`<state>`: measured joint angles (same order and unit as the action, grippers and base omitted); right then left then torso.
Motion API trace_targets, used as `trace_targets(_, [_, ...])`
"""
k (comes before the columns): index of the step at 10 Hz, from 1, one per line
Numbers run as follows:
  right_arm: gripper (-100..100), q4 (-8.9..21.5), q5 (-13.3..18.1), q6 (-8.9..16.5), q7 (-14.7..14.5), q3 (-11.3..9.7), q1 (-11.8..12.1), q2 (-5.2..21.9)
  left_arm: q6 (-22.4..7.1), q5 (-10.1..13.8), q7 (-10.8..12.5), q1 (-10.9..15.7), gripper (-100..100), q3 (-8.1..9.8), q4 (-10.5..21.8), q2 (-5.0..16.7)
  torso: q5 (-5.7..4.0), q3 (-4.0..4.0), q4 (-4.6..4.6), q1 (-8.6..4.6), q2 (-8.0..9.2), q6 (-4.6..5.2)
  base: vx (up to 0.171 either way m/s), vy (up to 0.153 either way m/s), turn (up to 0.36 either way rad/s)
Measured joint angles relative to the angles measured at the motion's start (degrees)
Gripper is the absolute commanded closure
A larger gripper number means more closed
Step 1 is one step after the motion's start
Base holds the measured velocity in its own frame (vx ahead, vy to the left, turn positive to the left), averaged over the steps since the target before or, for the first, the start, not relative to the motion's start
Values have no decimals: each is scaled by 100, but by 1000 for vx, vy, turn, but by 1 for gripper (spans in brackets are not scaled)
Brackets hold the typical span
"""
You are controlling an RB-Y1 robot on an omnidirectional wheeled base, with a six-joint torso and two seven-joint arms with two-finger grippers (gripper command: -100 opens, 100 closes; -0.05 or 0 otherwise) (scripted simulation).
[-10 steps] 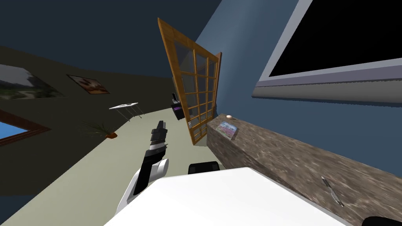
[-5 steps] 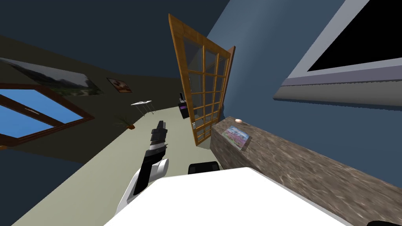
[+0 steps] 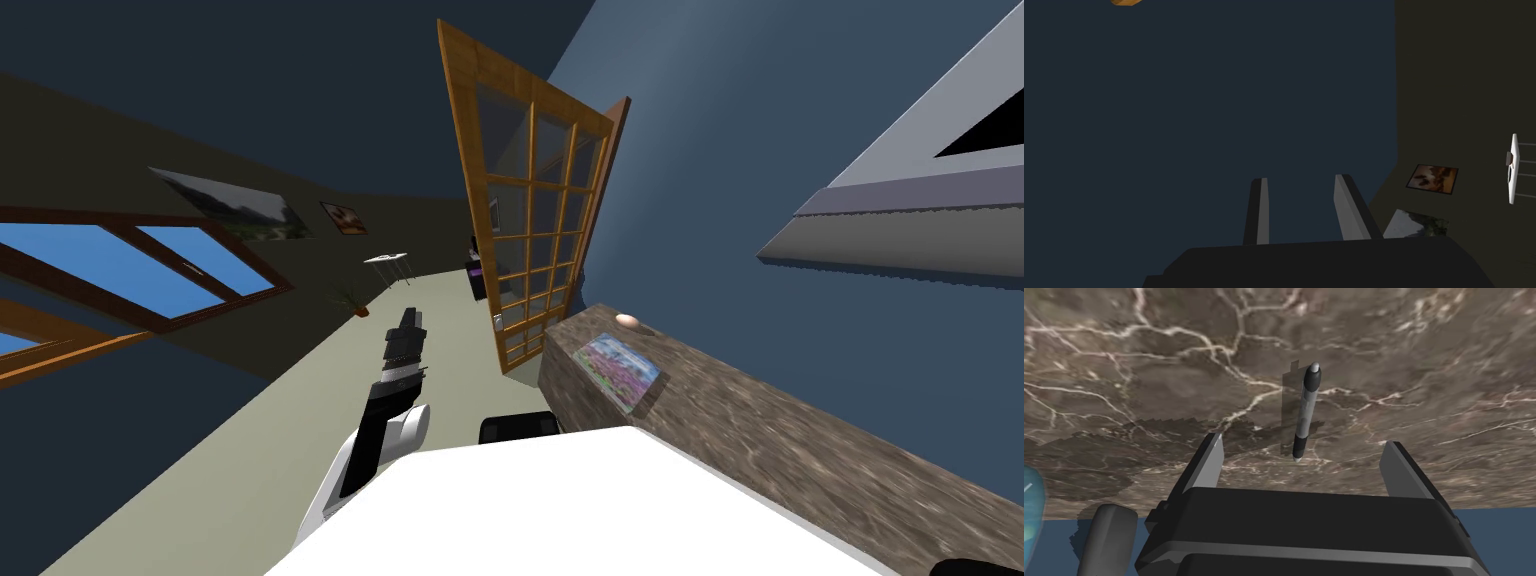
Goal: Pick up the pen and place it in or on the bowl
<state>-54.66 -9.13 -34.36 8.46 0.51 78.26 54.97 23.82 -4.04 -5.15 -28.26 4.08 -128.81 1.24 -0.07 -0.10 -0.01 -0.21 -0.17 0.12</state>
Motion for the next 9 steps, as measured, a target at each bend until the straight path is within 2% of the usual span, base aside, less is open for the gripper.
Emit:
trace_targets(1, [-100, 1, 0, -1, -1, 1, -1, 1, 0, 0, 0, 1, 0, -1, 0, -1, 6, 11, 5, 23, 19, 1, 10, -36, 31])
trace_targets(3, [-100, 69, 62, 78, -44, -49, -173, -111, 0, 0, 0, 1, 0, -1, 0, 0, 5, 18, 8, 18, 29, 1, 2, -48, 37])
trace_targets(4, [-100, 225, 111, 77, -51, -117, -345, -170, 0, 0, 0, 1, 0, -1, 0, 0, 4, 21, 9, 16, 33, 1, -2, -22, 9])
trace_targets(5, [100, 245, 117, 74, -52, -126, -364, -176, 0, 0, 0, 1, 0, -1, 0, -1, 7, 21, 9, 25, 34, 2, 0, 0, 0])
trace_targets(9, [100, 248, 116, 80, -52, -124, -358, -174, 0, 0, 0, 1, 0, -1, 0, -1, 7, 22, 11, 35, 34, 0, 0, 0, 0])
